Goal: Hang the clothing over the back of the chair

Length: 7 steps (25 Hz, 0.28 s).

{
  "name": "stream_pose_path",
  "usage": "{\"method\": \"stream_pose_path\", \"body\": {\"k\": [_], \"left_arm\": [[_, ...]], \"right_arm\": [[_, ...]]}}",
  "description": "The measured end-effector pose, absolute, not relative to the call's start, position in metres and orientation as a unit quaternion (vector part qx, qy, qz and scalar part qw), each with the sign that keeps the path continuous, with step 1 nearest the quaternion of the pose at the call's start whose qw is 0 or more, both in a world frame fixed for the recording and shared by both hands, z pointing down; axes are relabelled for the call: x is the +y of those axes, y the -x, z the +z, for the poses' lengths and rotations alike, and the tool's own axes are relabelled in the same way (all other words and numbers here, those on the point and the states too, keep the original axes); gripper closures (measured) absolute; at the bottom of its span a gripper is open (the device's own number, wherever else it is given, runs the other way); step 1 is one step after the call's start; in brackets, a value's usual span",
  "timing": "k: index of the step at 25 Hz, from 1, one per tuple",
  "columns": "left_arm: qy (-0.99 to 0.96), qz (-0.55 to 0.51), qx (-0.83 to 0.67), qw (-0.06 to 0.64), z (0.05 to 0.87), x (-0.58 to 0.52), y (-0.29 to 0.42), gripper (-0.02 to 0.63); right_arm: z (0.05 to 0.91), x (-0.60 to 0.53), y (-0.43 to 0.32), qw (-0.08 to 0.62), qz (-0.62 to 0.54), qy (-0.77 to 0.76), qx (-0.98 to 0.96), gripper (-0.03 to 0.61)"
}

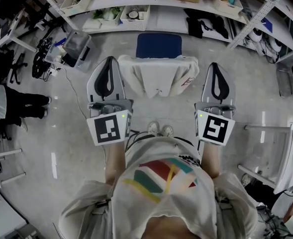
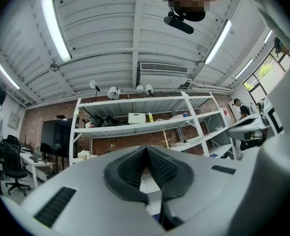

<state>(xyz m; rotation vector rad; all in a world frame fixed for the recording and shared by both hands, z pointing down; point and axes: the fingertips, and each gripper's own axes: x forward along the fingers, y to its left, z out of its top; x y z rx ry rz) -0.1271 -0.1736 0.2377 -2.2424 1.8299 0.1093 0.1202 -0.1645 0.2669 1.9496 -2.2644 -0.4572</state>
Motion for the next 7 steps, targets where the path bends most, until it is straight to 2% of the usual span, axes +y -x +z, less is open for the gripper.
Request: {"method": "stream_pose_path", "body": {"k": [7], "left_arm": [[0.762, 0.037, 0.634, 0.125, 0.2375, -0.1709, 0.1354, 0.6]], "right_arm": [[0.265, -0.1634, -0.116, 0.055, -0.15, -0.644, -0.748, 0.574]]}}
